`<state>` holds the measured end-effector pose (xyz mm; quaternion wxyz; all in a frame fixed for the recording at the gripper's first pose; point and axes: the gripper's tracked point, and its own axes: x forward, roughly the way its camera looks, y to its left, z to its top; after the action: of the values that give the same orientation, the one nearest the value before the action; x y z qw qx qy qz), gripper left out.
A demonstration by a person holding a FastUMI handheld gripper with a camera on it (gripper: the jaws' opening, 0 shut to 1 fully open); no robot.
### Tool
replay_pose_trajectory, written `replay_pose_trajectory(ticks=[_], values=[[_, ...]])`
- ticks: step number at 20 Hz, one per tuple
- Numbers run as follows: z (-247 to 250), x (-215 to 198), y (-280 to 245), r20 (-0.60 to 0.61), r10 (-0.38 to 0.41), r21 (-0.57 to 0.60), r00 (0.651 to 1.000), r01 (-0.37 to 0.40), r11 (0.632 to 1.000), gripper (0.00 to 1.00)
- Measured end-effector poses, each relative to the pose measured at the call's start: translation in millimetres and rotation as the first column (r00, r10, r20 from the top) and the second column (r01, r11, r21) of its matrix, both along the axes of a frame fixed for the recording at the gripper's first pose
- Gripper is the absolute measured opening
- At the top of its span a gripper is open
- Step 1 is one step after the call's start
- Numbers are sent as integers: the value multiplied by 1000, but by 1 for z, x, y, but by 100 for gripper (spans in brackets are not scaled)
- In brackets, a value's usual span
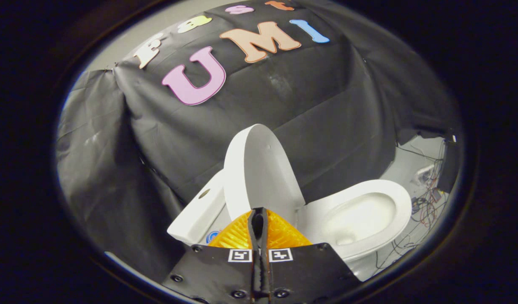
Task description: Open the toilet lid.
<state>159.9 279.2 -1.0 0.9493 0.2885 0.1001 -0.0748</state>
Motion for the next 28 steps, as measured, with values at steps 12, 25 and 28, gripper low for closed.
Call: replay_pose_trajectory(ticks=[12,25,28], values=[[2,38,81,-90,91,-230,992,-109,967,0],[2,43,99,-131,54,-333,990,-95,938,1],[2,42,97,-120,54,-338,991,-92,937,2]])
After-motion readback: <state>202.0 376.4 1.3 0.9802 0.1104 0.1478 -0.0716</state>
